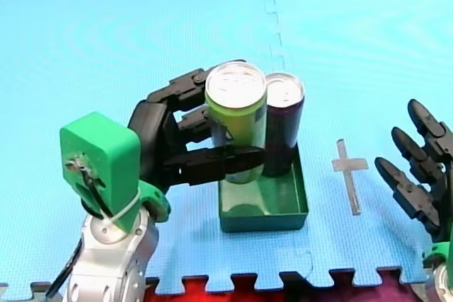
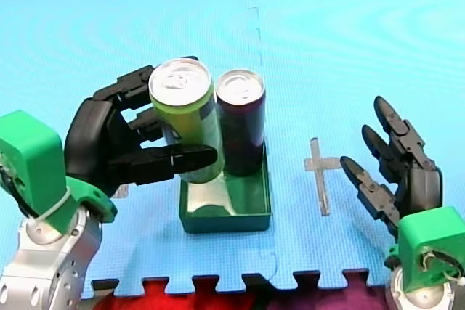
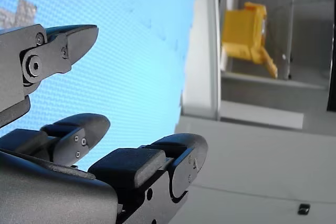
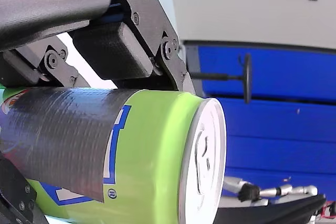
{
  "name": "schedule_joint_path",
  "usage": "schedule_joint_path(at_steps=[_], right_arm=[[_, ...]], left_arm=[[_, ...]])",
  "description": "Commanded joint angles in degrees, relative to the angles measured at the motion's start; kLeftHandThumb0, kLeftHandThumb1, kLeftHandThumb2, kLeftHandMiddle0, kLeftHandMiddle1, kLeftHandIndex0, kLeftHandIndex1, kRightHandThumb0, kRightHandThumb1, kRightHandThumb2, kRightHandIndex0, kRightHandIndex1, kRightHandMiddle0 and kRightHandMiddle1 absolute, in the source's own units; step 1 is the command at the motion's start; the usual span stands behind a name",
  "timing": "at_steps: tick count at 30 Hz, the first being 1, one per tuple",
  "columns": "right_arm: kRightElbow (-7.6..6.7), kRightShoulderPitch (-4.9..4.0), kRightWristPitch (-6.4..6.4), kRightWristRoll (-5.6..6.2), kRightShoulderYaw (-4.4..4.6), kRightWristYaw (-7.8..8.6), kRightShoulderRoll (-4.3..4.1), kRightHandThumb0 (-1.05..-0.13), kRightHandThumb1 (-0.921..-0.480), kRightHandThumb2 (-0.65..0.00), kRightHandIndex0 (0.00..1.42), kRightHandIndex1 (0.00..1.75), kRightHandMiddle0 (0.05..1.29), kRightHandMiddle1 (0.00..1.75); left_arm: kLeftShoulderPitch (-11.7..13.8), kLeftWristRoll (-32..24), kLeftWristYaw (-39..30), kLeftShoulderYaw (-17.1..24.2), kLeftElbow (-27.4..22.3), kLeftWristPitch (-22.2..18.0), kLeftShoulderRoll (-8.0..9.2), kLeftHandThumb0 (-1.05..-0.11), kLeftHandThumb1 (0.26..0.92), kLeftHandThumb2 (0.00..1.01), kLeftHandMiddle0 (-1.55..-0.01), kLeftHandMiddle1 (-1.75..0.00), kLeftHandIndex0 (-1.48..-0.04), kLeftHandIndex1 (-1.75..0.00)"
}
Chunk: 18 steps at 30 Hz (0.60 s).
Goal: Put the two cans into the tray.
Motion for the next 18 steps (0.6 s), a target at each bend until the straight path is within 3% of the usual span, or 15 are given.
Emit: schedule_joint_path(at_steps=[1, 8, 18], right_arm=[[-0.63, 0.02, -0.09, 0.49, -0.22, -0.03, -0.04, -0.932, -0.834, 0.000, 0.60, 0.00, 0.53, 0.00], [-4.91, 1.68, 1.29, 1.66, -0.36, 0.53, 0.62, -0.929, -0.840, -0.002, 0.61, 0.00, 0.53, 0.00], [-7.31, 2.61, 2.62, 2.43, -0.52, 0.73, 1.28, -0.931, -0.838, 0.000, 0.62, 0.00, 0.54, 0.00]], left_arm=[[-0.2, 0.2, 0.1, -0.4, 0.0, 0.2, -0.13, -0.367, 0.735, 0.00, -1.40, 0.00, -1.27, 0.00], [-1.1, 0.5, -0.4, -0.1, 4.1, -2.0, -0.22, -0.367, 0.736, 0.00, -1.40, 0.00, -1.27, 0.00], [-3.4, -0.7, -2.9, 1.7, 12.6, -7.0, -0.51, -0.362, 0.739, 0.00, -1.40, 0.00, -1.27, 0.00]])
